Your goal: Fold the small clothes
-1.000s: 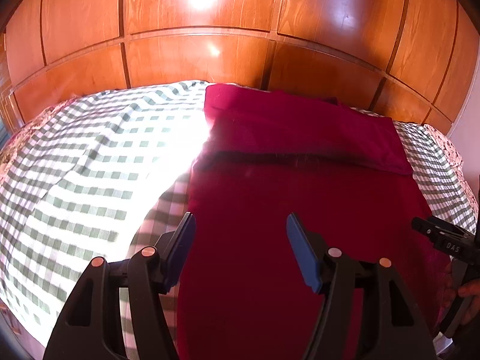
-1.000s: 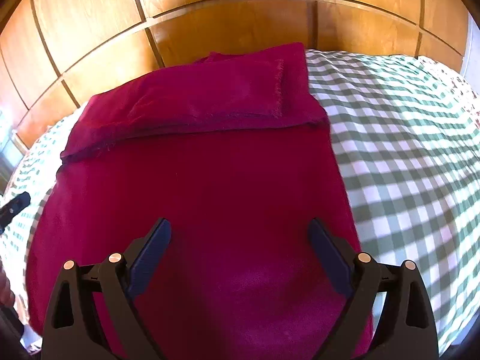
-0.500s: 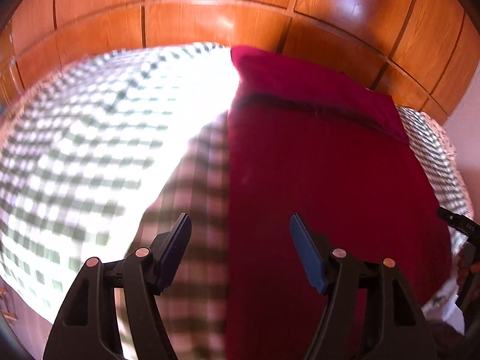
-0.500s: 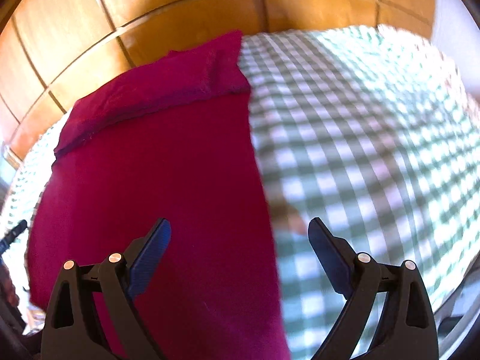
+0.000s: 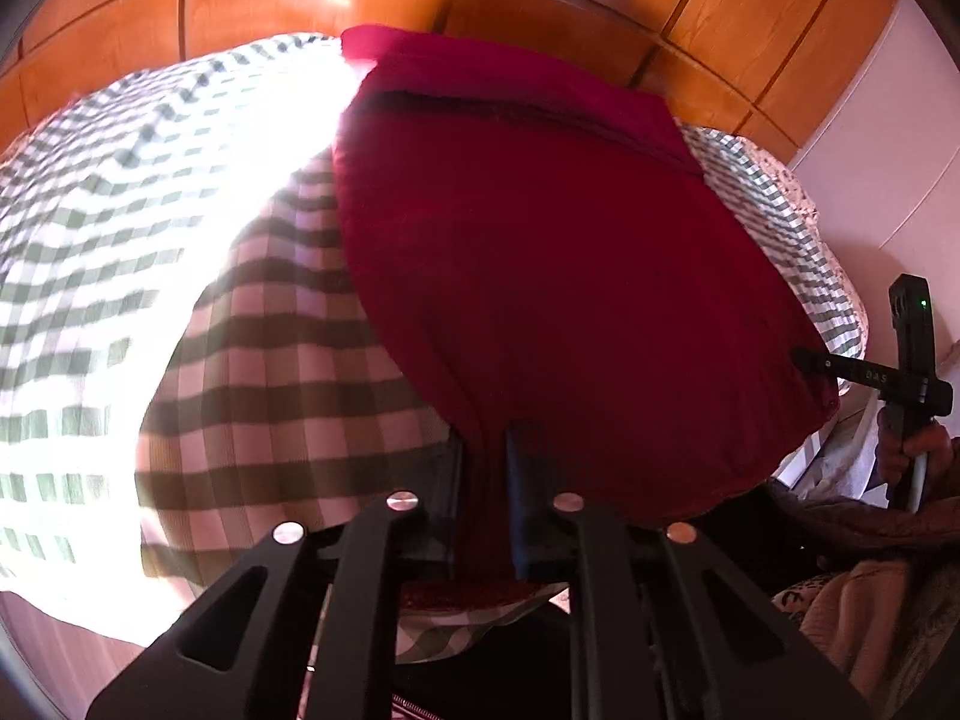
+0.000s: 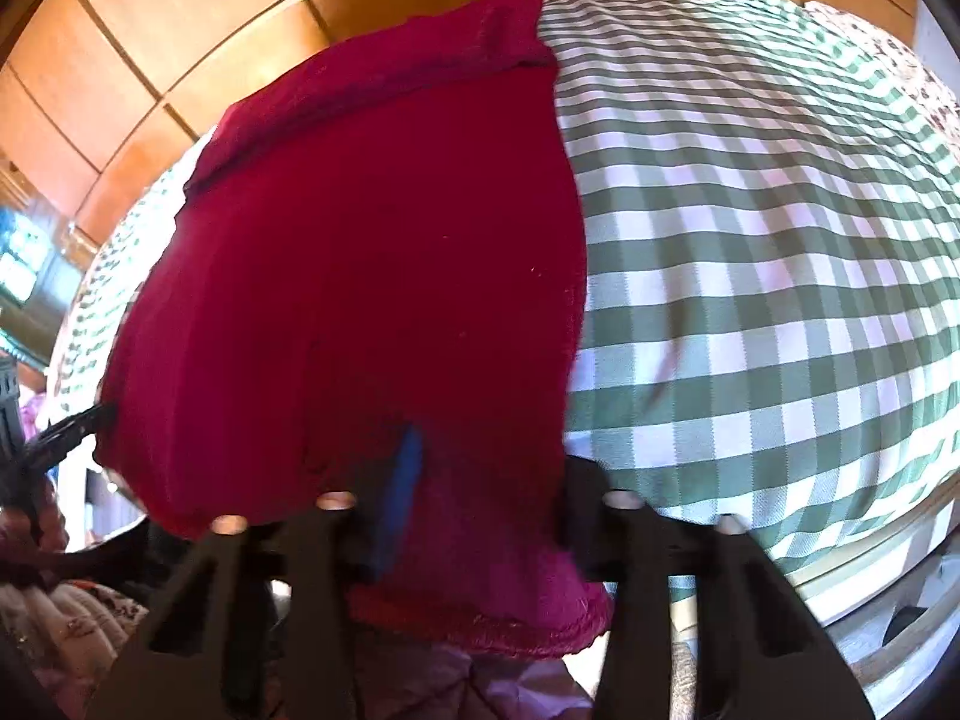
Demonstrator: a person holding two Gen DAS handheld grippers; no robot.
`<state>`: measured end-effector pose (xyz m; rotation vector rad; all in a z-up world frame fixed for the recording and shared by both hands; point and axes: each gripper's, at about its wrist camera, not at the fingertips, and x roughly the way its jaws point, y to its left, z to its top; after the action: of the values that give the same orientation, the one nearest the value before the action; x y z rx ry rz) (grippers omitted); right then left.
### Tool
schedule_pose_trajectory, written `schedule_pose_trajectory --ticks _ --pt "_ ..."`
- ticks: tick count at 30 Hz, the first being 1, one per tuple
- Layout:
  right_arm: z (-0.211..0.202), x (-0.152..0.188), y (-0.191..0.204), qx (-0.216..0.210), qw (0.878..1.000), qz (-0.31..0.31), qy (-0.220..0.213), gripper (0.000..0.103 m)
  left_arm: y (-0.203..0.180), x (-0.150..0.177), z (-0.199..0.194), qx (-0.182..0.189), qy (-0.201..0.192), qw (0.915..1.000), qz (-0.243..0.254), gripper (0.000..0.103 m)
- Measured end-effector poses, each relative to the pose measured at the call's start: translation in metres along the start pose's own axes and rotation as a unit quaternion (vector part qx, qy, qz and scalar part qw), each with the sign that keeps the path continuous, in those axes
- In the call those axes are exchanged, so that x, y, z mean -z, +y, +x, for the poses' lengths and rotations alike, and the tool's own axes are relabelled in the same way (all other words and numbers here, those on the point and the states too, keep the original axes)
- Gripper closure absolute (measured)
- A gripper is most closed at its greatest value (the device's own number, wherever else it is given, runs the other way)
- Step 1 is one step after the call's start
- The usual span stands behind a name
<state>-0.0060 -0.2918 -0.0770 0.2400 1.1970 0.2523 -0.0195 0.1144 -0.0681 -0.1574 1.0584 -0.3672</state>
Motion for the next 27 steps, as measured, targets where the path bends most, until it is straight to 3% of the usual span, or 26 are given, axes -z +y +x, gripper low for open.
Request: schedule_pose_trajectory --ticks 1,2,6,13,18,22,25,26,27 --pt "-0.002 -0.002 0.001 -0.008 1.000 0.002 0.000 0.088 0.001 -0.004 -0.001 0.008 -0.003 1.0000 -0.004 0.093" --pt "-0.004 -0.004 0.003 -0.013 1.000 0.001 -0.005 0.092 0.004 -0.007 -0.003 0.017 -0.007 0.9998 -0.010 0.093" --pt "-0.014 -0.018 0.014 -0.045 0.998 -0.008 -0.034 0.092 0.013 -0.021 -0.014 0.064 -0.027 0.9967 -0.042 0.093" --pt "-0.020 -0.046 0.014 -0.089 0.993 0.016 -0.074 0.093 0.037 -0.060 -0.021 0.138 -0.076 0.9819 -0.104 0.093" --pt "-0.011 -0.089 -0.005 -0.084 0.990 0.059 -0.099 0.093 0.054 -0.103 -0.005 0.138 -0.092 0.9759 -0.142 0.093" --pt "0.004 -0.125 -0.014 -0.074 0.989 0.076 -0.101 0.093 0.067 -0.146 0.024 0.112 -0.080 0.9745 -0.177 0.092" --pt "0.014 -0.147 -0.016 -0.070 0.989 0.077 -0.101 0.093 0.077 -0.166 0.037 0.077 -0.083 0.9717 -0.207 0.076" --pt "0.015 -0.155 -0.016 -0.075 0.989 0.078 -0.105 0.090 0.078 -0.167 0.038 0.070 -0.088 0.9696 -0.217 0.054" --pt "0.017 -0.162 -0.017 -0.083 0.988 0.080 -0.107 0.085 0.084 -0.170 0.037 0.063 -0.098 0.9659 -0.231 0.039"
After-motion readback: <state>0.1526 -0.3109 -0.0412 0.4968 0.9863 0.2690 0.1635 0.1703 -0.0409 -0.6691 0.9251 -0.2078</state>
